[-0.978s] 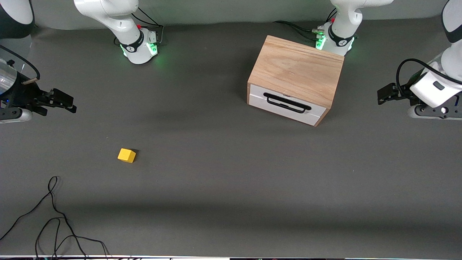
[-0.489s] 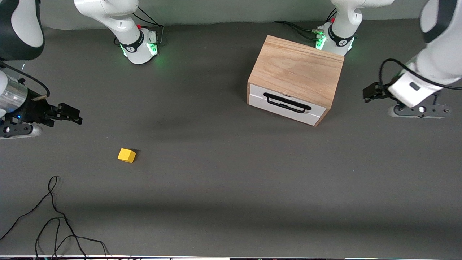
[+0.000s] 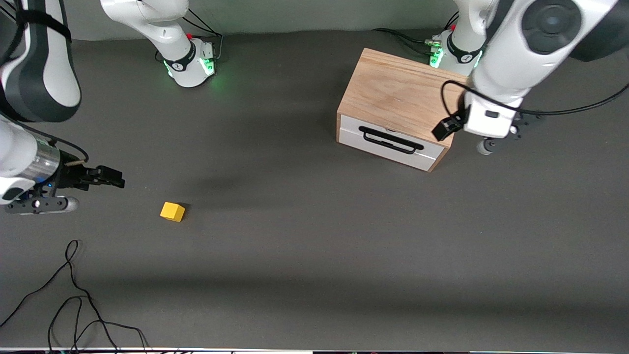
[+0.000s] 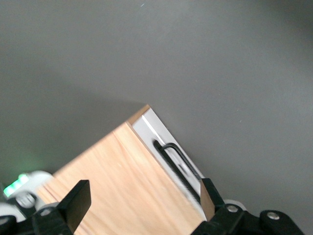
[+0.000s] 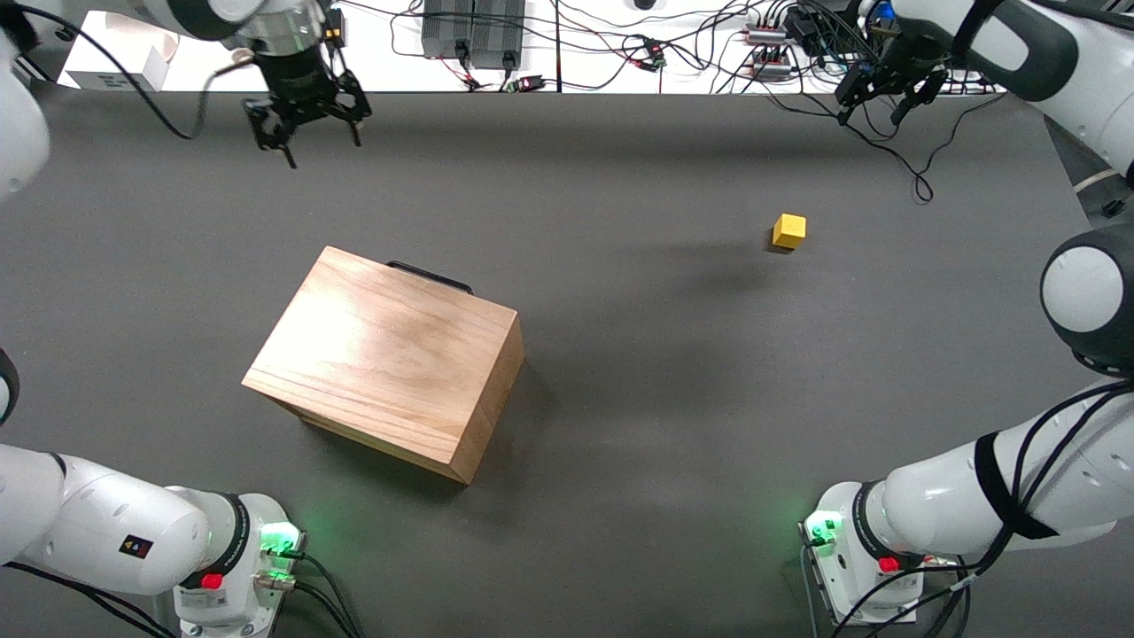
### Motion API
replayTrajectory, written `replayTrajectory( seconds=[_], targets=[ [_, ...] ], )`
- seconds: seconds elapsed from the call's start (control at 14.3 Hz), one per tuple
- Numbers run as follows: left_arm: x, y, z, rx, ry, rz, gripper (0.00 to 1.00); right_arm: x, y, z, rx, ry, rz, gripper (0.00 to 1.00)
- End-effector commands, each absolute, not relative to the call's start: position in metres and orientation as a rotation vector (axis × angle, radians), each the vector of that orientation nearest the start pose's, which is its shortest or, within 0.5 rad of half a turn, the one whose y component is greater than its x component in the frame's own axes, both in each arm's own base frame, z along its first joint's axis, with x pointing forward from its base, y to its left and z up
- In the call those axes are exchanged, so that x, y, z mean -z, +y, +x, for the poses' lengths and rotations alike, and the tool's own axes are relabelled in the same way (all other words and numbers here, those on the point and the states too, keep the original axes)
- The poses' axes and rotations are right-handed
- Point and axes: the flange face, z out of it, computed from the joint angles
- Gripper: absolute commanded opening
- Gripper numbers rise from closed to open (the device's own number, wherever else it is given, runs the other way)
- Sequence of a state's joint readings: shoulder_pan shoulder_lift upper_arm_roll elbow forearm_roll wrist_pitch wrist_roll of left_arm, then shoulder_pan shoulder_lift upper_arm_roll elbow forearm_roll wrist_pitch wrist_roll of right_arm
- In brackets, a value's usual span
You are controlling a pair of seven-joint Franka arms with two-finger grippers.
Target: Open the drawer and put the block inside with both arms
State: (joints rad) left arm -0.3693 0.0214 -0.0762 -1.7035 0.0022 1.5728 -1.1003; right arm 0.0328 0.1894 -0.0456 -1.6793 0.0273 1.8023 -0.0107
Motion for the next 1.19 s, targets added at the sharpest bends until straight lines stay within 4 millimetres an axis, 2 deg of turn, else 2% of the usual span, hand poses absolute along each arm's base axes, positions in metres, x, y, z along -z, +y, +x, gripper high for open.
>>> replayTrajectory(
  seconds=[0.0, 0.28, 0.42, 0.49, 0.77, 0.91, 1.12],
  targets=[
    [-0.543, -0.284, 0.486, -0.155, -1.262, -2.734, 1.0, -0.45, -0.002, 0.614, -0.096, 0.137, -3.128, 1.0],
    [-0.532, -0.333, 0.465, -0.152, -1.559, -2.559, 1.0, -0.419, -0.006, 0.615, -0.128, 0.189, -3.128, 1.0],
    [-0.52, -0.345, 0.467, -0.14, -1.725, -2.427, 1.0, -0.398, -0.015, 0.612, -0.091, 0.214, -3.128, 1.0],
    [-0.509, -0.351, 0.471, -0.137, -1.744, -2.412, 1.0, -0.387, -0.016, 0.611, -0.065, 0.225, -3.125, 1.0],
    [-0.453, -0.353, 0.484, -0.151, -1.724, -2.379, 1.0, -0.346, -0.016, 0.611, -0.019, 0.247, -3.11, 1.0],
    [-0.426, -0.354, 0.489, -0.176, -1.651, -2.4, 1.0, -0.325, -0.017, 0.616, 0.0, 0.251, -3.113, 1.0],
    [-0.402, -0.34, 0.503, -0.219, -1.585, -2.438, 1.0, -0.294, -0.012, 0.623, 0.029, 0.239, -3.119, 1.0]
  ],
)
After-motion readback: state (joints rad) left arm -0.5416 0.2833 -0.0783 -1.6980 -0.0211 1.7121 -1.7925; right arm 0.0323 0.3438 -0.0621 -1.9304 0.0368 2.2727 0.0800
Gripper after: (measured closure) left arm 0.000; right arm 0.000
